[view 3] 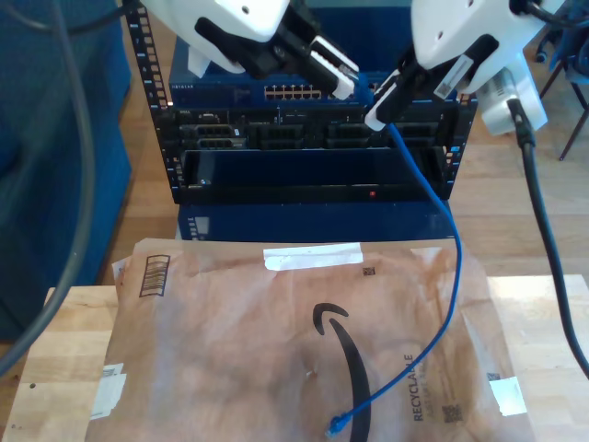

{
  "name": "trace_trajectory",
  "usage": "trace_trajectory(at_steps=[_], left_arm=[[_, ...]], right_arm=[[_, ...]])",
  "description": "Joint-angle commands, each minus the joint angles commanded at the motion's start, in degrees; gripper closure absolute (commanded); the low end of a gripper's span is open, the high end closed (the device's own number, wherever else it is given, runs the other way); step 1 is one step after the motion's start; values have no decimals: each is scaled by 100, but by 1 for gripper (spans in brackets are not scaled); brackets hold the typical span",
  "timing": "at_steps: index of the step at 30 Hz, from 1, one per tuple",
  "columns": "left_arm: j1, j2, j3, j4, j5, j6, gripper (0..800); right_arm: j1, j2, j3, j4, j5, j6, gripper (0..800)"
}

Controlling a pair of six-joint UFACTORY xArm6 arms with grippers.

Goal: Grab the cable and plug it in

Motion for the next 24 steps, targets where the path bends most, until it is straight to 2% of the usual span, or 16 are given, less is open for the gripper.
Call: trace_trajectory(at_steps=[2, 3, 4, 6, 9, 12, 15, 19, 24], left_arm=[[0, 0, -9, 0, 0, 0, 799], [0, 0, -9, 0, -9, 0, 799], [9, 0, -18, 0, 0, -9, 799], [18, 0, -26, 9, 9, -26, 799], [114, -9, -26, -193, 26, -44, 799], [448, 18, -26, -484, 44, -132, 799], [633, 167, -18, -800, 141, -431, 799], [756, 527, -18, -1336, 712, -862, 799], [791, 659, -9, -1679, 1055, -1152, 799]], right_arm=[[-9, 0, 18, 9, -9, 0, 418], [-9, 0, 18, 0, 0, 0, 324], [-9, 0, 26, -9, 0, -9, 191], [-18, -9, 18, -26, 0, -18, 16], [-18, -79, -114, -167, -18, -149, 0], [-26, -176, -308, -237, -132, -730, 0], [-70, -325, -378, -237, -554, -765, 0], [-62, -721, -316, -246, -1266, -809, 0], [-53, -1002, -132, -264, -1802, -809, 1]])
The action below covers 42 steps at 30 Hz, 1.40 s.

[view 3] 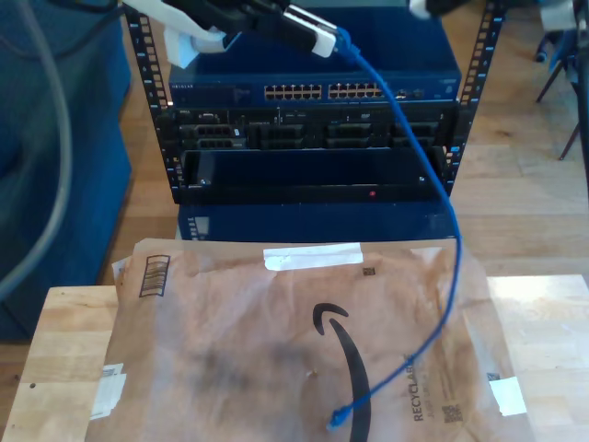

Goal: Grab the cable and plug it in

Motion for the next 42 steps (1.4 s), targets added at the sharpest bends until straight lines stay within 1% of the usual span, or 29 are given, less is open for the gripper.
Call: trace_trajectory(at_steps=[2, 3, 7, 10, 12, 14, 16, 18, 19, 22, 25, 27, 28, 32, 34, 36, 37, 40, 41, 42], left_arm=[[18, 88, 9, -211, 211, -149, 799], [70, 176, 18, -360, 316, -246, 799], [615, 554, 44, -1116, 589, -651, 799], [853, 659, 97, -1292, 730, -738, 799], [914, 659, 334, -1354, 862, -985, 799], [932, 633, 501, -1495, 914, -1169, 799], [949, 589, 589, -1618, 1002, -1257, 799], [967, 475, 642, -1635, 1046, -1398, 799], [976, 466, 686, -1662, 1055, -1468, 799], [967, 466, 756, -1899, 1081, -1521, 798], [967, 457, 949, -2180, 1319, -1530, 794], [976, 457, 1046, -2215, 1407, -1530, 793], [976, 440, 1099, -2224, 1407, -1521, 792], [967, 440, 1125, -2224, 1424, -1495, 792], [958, 396, 1152, -2242, 1442, -1495, 787], [941, 255, 1222, -2356, 1442, -1495, 786], [932, 229, 1257, -2426, 1442, -1486, 786], [870, 229, 1275, -2505, 1486, -1468, 786], [809, 229, 1275, -2505, 1503, -1468, 786], [791, 229, 1275, -2505, 1503, -1468, 786]], right_arm=[[0, -211, 273, 35, -176, -18, 1], [0, -334, 378, 44, -325, -97, 1], [35, -967, 976, 62, -1108, -668, 2], [114, -1178, 1108, 70, -1327, -1099, 2], [352, -1187, 1178, 70, -1371, -1196, 2], [668, -1240, 1415, 70, -1670, -1319, 2], [1029, -1468, 1934, 70, -2312, -1503, 2], [1486, -1644, 2523, 70, -3068, -1767, 3], [1697, -1670, 2716, 70, -3402, -1908, 4], [2084, -1688, 3077, 70, -4044, -2215, 7], [2251, -1802, 3385, 70, -4668, -2365, 8], [2356, -1873, 3578, 70, -4993, -2426, 10], [2435, -1873, 3648, 70, -5090, -2426, 12], [2664, -1916, 3868, 62, -5371, -2435, 64], [2708, -1899, 3886, 62, -5389, -2435, 104], [2716, -1873, 3895, 70, -5398, -2426, 123], [2716, -1864, 3903, 70, -5433, -2426, 141], [2716, -1820, 3912, 70, -5530, -2418, 163], [2725, -1820, 3912, 70, -5556, -2418, 196], [2725, -1811, 3912, 70, -5574, -2409, 206]])
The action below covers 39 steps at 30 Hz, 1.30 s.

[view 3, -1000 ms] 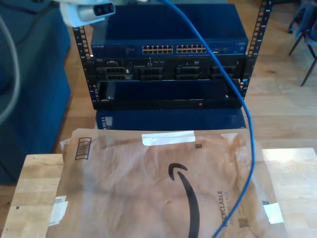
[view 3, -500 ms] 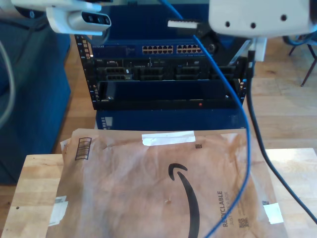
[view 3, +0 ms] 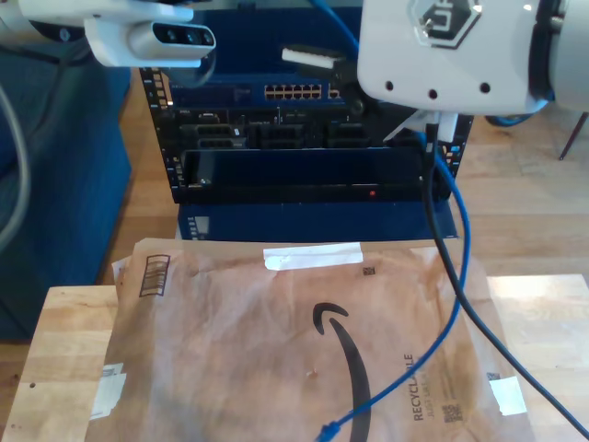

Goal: Grab the cable and plug it in

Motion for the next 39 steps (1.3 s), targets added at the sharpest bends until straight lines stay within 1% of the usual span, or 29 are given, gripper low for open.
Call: trace_trajectory(at_steps=[1, 2, 6, 7, 8, 10, 12, 14, 19, 22, 31, 36, 39], left_arm=[[-9, 0, 0, 0, 9, 0, 786], [-9, 0, 0, 0, 9, 0, 786], [-9, 0, 35, 9, 26, 0, 786], [-9, 0, 35, 9, 44, 0, 786], [-9, 0, 35, 9, 53, 0, 786], [-18, -9, 35, 0, 62, 0, 780], [-18, -18, 35, 0, 62, 0, 780], [-18, -26, 44, 9, 70, 0, 780], [-97, -123, 53, 9, 79, 0, 780], [-97, -123, 97, 9, 79, 0, 780], [-97, -123, 132, 9, 79, -26, 780], [-105, -123, 167, 18, 79, -53, 780], [-105, -123, 167, 18, 88, -62, 780]], right_arm=[[0, 0, -9, 0, 0, 0, 212], [9, 9, -9, 0, -44, 0, 257], [88, 44, 0, 0, -193, 9, 293], [88, 44, 0, 0, -193, 18, 317], [88, 44, 0, 0, -202, 18, 322], [79, 44, 0, 0, -202, 18, 355], [79, 35, 9, 9, -211, 26, 439], [79, 35, 18, 9, -237, 44, 484], [97, 35, 18, 26, -264, 44, 498], [97, 35, 44, 44, -264, 44, 527], [114, 18, 44, 44, -290, 44, 536], [149, 9, 44, 44, -290, 53, 570], [149, 9, 44, 44, -290, 53, 571]])
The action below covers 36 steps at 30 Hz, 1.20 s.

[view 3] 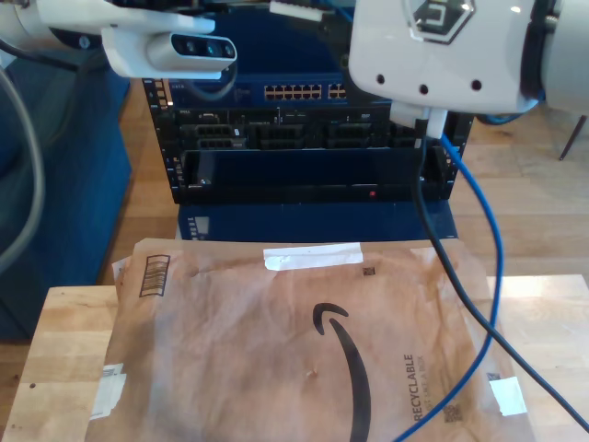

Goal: Grab the cable and plug it in

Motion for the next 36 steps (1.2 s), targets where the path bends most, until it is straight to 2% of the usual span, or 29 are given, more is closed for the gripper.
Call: trace_trajectory(at_steps=[10, 12, 14, 15, 16, 18, 19, 21, 25, 29, 31, 36], left_arm=[[9, -35, 0, -9, 44, -18, 780], [9, -35, 0, -9, 44, -18, 780], [9, -35, 0, -9, 53, -26, 763], [9, -35, 9, -9, 70, -53, 720], [0, -26, 26, -18, 123, -123, 621], [-18, -26, 132, -97, 141, -185, 499], [-9, -26, 158, -167, 141, -185, 400], [9, -35, 167, -211, 114, -193, 346], [9, -35, 141, -211, 35, -202, 64], [9, -35, 88, -202, -246, -229, 9], [88, -35, -53, -123, -440, -220, 9], [563, 9, -721, 844, -826, -176, 7]], right_arm=[[0, 9, 9, 0, 0, 53, 619], [0, 0, 18, 0, -9, 79, 677], [0, -9, 62, 0, -105, 193, 767], [0, -18, 123, 0, -176, 237, 787], [0, -26, 149, 0, -229, 246, 794], [9, -26, 149, 0, -237, 255, 797], [26, -26, 149, 0, -237, 255, 797], [35, -26, 149, 0, -237, 255, 797], [35, 9, 114, 9, -237, 281, 797], [35, 44, -9, -9, -185, 642, 798], [9, 167, -97, -9, -53, 651, 798], [-123, 607, -580, -26, 844, 967, 799]])
